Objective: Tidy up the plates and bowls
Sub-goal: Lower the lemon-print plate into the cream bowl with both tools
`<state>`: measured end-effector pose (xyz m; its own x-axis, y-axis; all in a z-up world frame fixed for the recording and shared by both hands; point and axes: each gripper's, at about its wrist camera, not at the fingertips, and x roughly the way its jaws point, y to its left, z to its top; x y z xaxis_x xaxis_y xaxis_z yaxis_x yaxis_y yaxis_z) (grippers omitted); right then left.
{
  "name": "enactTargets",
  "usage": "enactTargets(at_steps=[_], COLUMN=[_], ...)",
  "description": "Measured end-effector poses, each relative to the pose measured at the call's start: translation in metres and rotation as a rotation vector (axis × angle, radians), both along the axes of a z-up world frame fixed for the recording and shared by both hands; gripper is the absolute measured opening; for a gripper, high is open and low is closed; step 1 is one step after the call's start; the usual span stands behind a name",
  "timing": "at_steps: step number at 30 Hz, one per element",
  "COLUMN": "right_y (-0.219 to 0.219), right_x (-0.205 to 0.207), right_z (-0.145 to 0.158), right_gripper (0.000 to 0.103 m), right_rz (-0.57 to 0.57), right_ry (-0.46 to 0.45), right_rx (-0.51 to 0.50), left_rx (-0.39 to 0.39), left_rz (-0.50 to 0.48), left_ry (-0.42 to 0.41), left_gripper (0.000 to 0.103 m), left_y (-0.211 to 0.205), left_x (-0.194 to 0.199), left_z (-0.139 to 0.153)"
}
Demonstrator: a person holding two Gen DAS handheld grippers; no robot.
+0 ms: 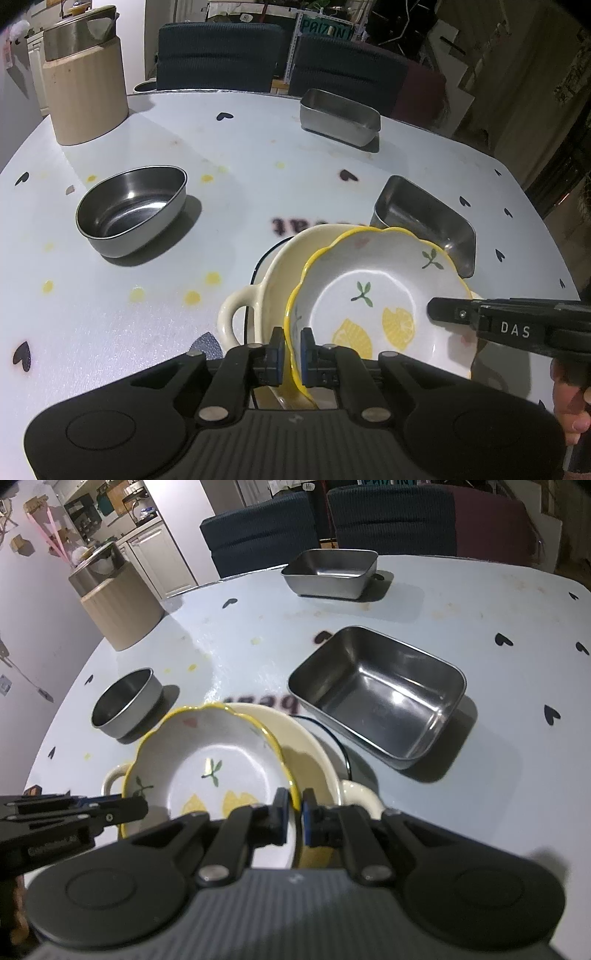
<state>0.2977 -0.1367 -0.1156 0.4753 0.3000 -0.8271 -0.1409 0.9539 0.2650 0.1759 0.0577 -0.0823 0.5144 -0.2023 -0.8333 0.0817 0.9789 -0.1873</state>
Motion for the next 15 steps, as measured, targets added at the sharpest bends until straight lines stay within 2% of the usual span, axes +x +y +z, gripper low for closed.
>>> enactTargets(at_steps=[15], right_y=[0.0023], right_x=[0.0021], right_z=[-0.0042], right_gripper=[0.01], right_rz=[0.002], right_ry=[0.006], right_rx=[-0.02], left_rx=[0.007], left_rz=[-0.006], left_ry=[0.009], left_gripper=[0.008], left_y=[-0.0011], left_x=[0.0003], left_z=[-0.0016])
